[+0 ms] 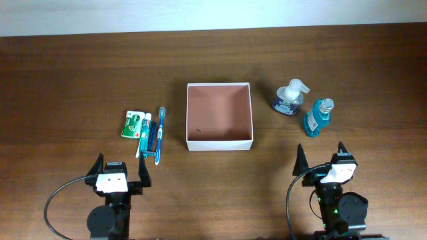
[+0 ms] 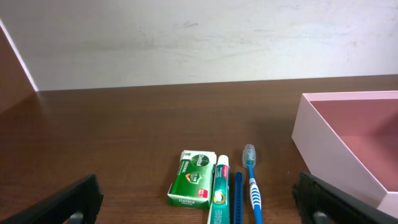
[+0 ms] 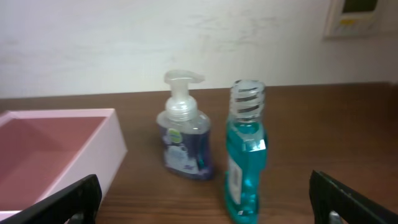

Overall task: Pack container
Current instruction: 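Move the right gripper toward the teal Listerine bottle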

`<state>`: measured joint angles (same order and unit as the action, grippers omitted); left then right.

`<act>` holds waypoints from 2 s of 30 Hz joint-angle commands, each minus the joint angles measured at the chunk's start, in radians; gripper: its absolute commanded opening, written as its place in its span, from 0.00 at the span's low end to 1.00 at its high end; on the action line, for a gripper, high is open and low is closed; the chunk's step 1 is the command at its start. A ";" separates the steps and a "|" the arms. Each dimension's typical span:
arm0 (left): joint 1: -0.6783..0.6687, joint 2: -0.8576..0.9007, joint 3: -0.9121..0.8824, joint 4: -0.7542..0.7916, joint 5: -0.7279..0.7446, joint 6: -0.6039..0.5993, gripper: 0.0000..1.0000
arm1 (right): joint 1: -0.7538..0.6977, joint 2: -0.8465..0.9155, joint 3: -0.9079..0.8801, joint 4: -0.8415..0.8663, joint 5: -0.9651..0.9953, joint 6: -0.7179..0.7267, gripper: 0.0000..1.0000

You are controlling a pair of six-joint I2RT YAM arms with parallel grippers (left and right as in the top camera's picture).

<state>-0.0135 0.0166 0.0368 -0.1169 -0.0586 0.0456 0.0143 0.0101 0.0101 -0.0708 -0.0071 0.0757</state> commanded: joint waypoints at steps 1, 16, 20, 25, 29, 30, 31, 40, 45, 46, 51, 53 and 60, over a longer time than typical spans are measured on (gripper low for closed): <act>-0.004 -0.010 -0.009 0.000 0.011 0.016 0.99 | -0.008 -0.004 -0.005 -0.001 -0.085 0.161 0.98; -0.004 -0.010 -0.009 0.000 0.011 0.016 0.99 | -0.008 0.492 0.357 -0.362 -0.248 0.168 0.98; -0.004 -0.010 -0.009 0.000 0.011 0.016 0.99 | -0.008 0.724 0.706 -0.660 -0.243 0.117 0.98; -0.004 -0.010 -0.009 0.000 0.011 0.016 0.99 | -0.008 0.952 1.007 -0.871 -0.245 0.048 0.98; -0.004 -0.010 -0.009 0.000 0.011 0.016 0.99 | -0.008 1.033 1.035 -0.886 -0.260 0.048 0.98; -0.004 -0.010 -0.009 0.000 0.011 0.016 0.99 | -0.008 1.056 1.035 -0.894 -0.265 0.048 0.98; -0.004 -0.010 -0.009 0.000 0.011 0.016 0.99 | -0.008 1.073 1.035 -0.895 -0.271 0.048 0.98; -0.004 -0.010 -0.009 0.000 0.011 0.016 0.99 | -0.008 1.199 1.033 -0.909 -0.340 0.035 0.98; -0.004 -0.010 -0.009 0.000 0.011 0.016 0.99 | -0.008 1.202 1.033 -0.913 -0.337 0.032 0.97; -0.004 -0.010 -0.009 0.000 0.011 0.016 0.99 | -0.008 1.202 1.033 -0.914 -0.337 0.032 0.98; -0.004 -0.010 -0.009 0.000 0.011 0.016 0.99 | -0.008 1.202 1.033 -0.929 -0.337 0.029 0.98; -0.004 -0.010 -0.009 0.000 0.011 0.016 0.99 | -0.008 1.202 1.033 -0.935 -0.337 0.028 0.98; -0.004 -0.010 -0.009 0.000 0.011 0.016 0.99 | -0.008 1.202 1.033 -0.951 -0.337 0.024 0.98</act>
<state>-0.0135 0.0128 0.0353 -0.1169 -0.0586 0.0456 0.0135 1.2129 1.0309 -1.0183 -0.3321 0.1184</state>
